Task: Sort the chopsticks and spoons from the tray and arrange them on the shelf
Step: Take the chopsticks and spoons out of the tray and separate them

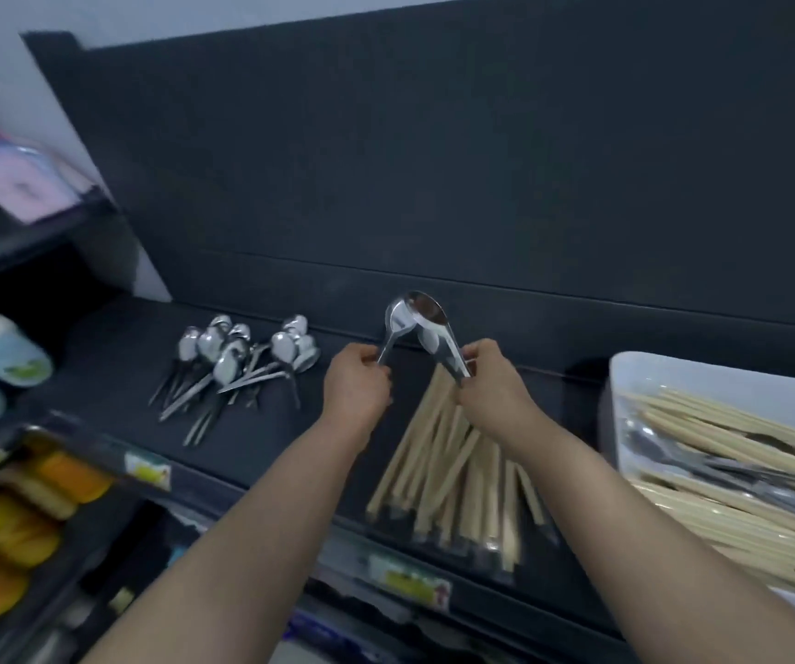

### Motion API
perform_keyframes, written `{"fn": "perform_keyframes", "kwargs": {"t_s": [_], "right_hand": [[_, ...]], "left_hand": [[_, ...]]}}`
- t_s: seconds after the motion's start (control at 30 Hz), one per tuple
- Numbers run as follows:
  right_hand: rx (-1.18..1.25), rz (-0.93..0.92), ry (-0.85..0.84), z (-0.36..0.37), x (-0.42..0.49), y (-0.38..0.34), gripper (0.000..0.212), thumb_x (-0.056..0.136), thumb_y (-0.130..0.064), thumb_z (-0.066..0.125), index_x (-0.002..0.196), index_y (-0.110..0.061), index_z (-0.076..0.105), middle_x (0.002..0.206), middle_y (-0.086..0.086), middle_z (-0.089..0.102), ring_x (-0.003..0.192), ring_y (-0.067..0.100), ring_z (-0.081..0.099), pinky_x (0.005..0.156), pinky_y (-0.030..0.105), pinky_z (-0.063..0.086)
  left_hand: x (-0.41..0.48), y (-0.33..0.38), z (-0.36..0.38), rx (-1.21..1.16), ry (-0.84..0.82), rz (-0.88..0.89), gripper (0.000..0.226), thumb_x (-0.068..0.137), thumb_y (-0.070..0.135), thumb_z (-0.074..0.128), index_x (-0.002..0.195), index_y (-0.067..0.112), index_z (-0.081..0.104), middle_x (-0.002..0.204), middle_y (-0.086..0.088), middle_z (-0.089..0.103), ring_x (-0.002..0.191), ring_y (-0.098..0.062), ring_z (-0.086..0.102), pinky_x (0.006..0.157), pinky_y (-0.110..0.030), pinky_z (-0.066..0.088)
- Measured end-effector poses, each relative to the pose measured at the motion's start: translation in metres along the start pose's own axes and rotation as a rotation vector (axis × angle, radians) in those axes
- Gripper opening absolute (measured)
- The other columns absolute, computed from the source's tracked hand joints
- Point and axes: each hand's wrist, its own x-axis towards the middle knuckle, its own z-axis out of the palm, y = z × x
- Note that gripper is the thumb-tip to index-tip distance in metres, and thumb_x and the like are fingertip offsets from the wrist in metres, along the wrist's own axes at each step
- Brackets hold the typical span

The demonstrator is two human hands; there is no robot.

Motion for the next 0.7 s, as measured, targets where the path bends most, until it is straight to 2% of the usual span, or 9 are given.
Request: {"fn": "perform_keyframes", "kwargs": {"t_s": [0.07, 0.13, 0.27, 0.37, 0.47, 0.57, 0.6, 0.7], "right_hand": [[0.046, 0.035, -0.036, 0.048, 0.010, -0.022, 0.033, 0.085, 0.002, 0.050, 0.113, -0.015, 0.047, 0.110, 0.007, 0.056, 0.094, 0.022, 0.054, 0.075, 0.031, 0.043], [0.098, 0.067, -0.057, 0.095, 0.022, -0.042, 0.031, 0.086, 0.002, 0.051, 0.112, -0.014, 0.048, 0.113, 0.008, 0.057, 0.096, 0.023, 0.056, 0.079, 0.033, 0.046], [0.146, 0.106, -0.059, 0.176, 0.051, -0.078, 0.031, 0.086, 0.001, 0.044, 0.111, -0.017, 0.048, 0.116, 0.008, 0.057, 0.100, 0.027, 0.059, 0.086, 0.042, 0.052], [0.139, 0.134, -0.050, 0.221, 0.074, -0.100, 0.028, 0.089, -0.003, 0.045, 0.113, -0.017, 0.048, 0.112, 0.007, 0.059, 0.096, 0.025, 0.060, 0.077, 0.036, 0.052], [0.086, 0.153, -0.070, 0.256, 0.092, -0.115, 0.042, 0.087, 0.005, 0.047, 0.124, -0.015, 0.047, 0.112, 0.007, 0.057, 0.095, 0.022, 0.055, 0.074, 0.028, 0.043], [0.030, 0.165, -0.105, 0.282, 0.100, -0.124, 0.050, 0.086, 0.004, 0.049, 0.132, -0.015, 0.043, 0.115, 0.011, 0.059, 0.092, 0.023, 0.056, 0.069, 0.027, 0.045], [-0.005, 0.161, -0.124, 0.288, 0.101, -0.127, 0.048, 0.086, 0.001, 0.050, 0.131, -0.014, 0.045, 0.115, 0.012, 0.060, 0.093, 0.025, 0.058, 0.067, 0.028, 0.048], [-0.181, 0.118, -0.197, 0.293, 0.103, -0.133, 0.026, 0.089, -0.013, 0.050, 0.114, -0.009, 0.056, 0.111, 0.011, 0.061, 0.098, 0.029, 0.059, 0.078, 0.032, 0.050]], "left_hand": [[0.026, -0.019, -0.046, -0.004, 0.025, -0.045, 0.022, 0.091, -0.002, 0.042, 0.098, 0.011, 0.057, 0.078, -0.006, 0.057, 0.064, -0.019, 0.053, 0.070, -0.037, 0.051], [0.056, -0.038, -0.089, 0.008, 0.039, -0.072, 0.025, 0.089, 0.001, 0.041, 0.107, 0.007, 0.057, 0.081, -0.010, 0.060, 0.066, -0.021, 0.054, 0.070, -0.040, 0.051], [0.113, -0.066, -0.155, 0.114, 0.107, -0.095, 0.035, 0.086, 0.004, 0.042, 0.118, 0.009, 0.057, 0.106, -0.020, 0.065, 0.090, -0.036, 0.063, 0.081, -0.047, 0.054], [0.143, -0.077, -0.188, 0.178, 0.136, -0.096, 0.039, 0.087, 0.003, 0.042, 0.123, 0.008, 0.056, 0.110, -0.018, 0.065, 0.100, -0.038, 0.062, 0.086, -0.046, 0.055], [0.163, -0.083, -0.212, 0.232, 0.110, -0.075, 0.038, 0.088, 0.002, 0.044, 0.124, 0.004, 0.055, 0.113, -0.015, 0.064, 0.102, -0.036, 0.061, 0.087, -0.043, 0.053], [0.179, -0.091, -0.227, 0.310, 0.109, -0.079, 0.041, 0.091, 0.003, 0.044, 0.132, 0.007, 0.051, 0.121, -0.013, 0.061, 0.107, -0.035, 0.059, 0.087, -0.042, 0.051], [0.182, -0.093, -0.231, 0.343, 0.107, -0.072, 0.042, 0.092, 0.005, 0.043, 0.133, 0.008, 0.050, 0.123, -0.014, 0.061, 0.108, -0.035, 0.059, 0.086, -0.041, 0.051], [0.187, -0.097, -0.238, 0.503, 0.100, -0.029, 0.036, 0.092, 0.009, 0.044, 0.126, 0.007, 0.055, 0.125, -0.014, 0.059, 0.111, -0.034, 0.056, 0.089, -0.042, 0.050]]}}
